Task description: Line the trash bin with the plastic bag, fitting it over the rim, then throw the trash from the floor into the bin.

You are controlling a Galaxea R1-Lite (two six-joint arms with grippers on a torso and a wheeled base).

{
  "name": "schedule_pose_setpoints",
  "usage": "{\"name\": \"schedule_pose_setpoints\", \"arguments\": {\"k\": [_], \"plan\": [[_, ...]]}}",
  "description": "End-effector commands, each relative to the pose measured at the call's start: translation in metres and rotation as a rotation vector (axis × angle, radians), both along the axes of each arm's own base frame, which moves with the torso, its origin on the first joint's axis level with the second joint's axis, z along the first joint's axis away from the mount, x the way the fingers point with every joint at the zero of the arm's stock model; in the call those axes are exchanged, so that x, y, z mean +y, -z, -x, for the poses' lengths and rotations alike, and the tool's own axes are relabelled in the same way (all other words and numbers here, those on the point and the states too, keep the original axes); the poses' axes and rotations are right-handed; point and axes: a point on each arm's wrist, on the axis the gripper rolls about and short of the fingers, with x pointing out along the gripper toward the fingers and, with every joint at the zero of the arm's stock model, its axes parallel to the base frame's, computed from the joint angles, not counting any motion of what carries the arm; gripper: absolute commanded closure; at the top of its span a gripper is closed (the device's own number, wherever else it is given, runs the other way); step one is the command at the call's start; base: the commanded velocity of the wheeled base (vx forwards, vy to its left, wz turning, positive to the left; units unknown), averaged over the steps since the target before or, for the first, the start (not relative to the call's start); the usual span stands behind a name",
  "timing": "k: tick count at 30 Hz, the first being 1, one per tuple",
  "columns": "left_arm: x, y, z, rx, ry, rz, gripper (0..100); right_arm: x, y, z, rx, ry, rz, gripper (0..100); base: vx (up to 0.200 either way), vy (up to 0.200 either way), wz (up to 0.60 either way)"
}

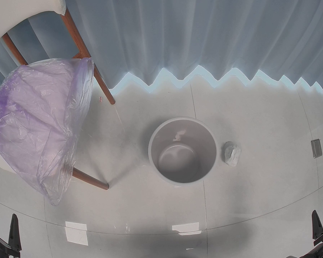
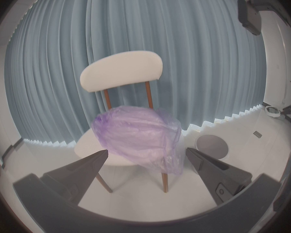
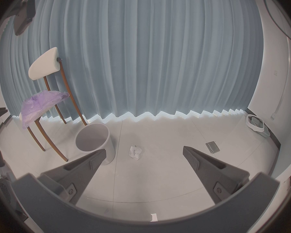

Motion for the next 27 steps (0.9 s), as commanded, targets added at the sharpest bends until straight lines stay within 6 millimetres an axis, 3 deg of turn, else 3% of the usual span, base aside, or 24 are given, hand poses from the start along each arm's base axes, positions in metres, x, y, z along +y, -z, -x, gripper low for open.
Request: {"name": "schedule_pose_setpoints", "arguments": {"k": [1,18,27], "plan": [[-0.0001,0.0014,0.0009,-0.037,-0.009,-0.037,0,0.0,0.0052,-0.0001,0.002,0.0,0.001,0,0.0,0.0,0.0],[-0.0023,-0.0036,0.0026,-0.096,0.068,-0.146,0,0.0,0.0052,-0.0001,0.002,-0.001,0.001,0,0.0,0.0,0.0],[-0.0056,-0.0033,0.0031,-0.135,0.137,-0.43,0,0.0,0.0052,-0.0001,0.002,-0.001,0.001,0,0.0,0.0,0.0]]}}
